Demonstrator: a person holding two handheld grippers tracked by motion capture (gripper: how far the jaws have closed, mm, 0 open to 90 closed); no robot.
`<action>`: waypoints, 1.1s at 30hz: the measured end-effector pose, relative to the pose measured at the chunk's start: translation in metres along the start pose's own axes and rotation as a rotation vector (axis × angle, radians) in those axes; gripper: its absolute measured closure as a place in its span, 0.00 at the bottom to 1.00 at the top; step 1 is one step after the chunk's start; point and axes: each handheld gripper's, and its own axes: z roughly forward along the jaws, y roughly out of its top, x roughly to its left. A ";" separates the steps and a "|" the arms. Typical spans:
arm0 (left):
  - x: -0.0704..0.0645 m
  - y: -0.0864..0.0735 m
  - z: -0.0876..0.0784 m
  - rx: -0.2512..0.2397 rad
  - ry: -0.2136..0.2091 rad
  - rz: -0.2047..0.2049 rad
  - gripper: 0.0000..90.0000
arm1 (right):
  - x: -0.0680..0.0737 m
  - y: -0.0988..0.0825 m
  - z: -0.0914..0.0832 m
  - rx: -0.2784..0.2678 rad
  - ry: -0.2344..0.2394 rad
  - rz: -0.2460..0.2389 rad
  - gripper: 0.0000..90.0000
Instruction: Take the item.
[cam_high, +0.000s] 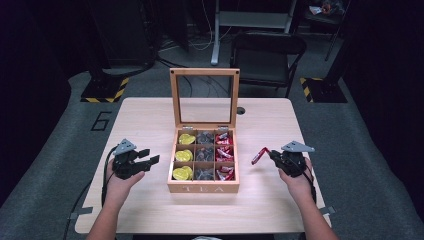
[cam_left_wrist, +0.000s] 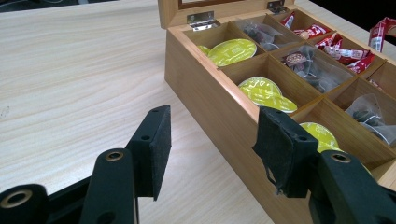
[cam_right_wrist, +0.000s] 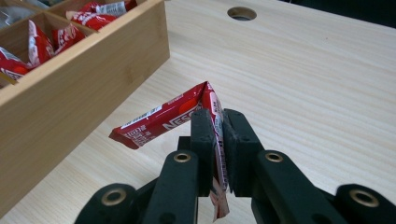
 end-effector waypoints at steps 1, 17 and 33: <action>0.000 0.000 0.000 -0.001 0.000 -0.001 0.51 | 0.000 -0.002 0.001 0.004 -0.006 -0.001 0.92; 0.000 0.000 -0.001 -0.001 -0.001 0.006 0.51 | -0.003 -0.012 0.011 0.029 -0.013 0.032 0.91; -0.001 0.001 0.001 0.002 -0.003 0.011 0.51 | -0.003 -0.012 0.010 0.023 -0.003 0.034 0.86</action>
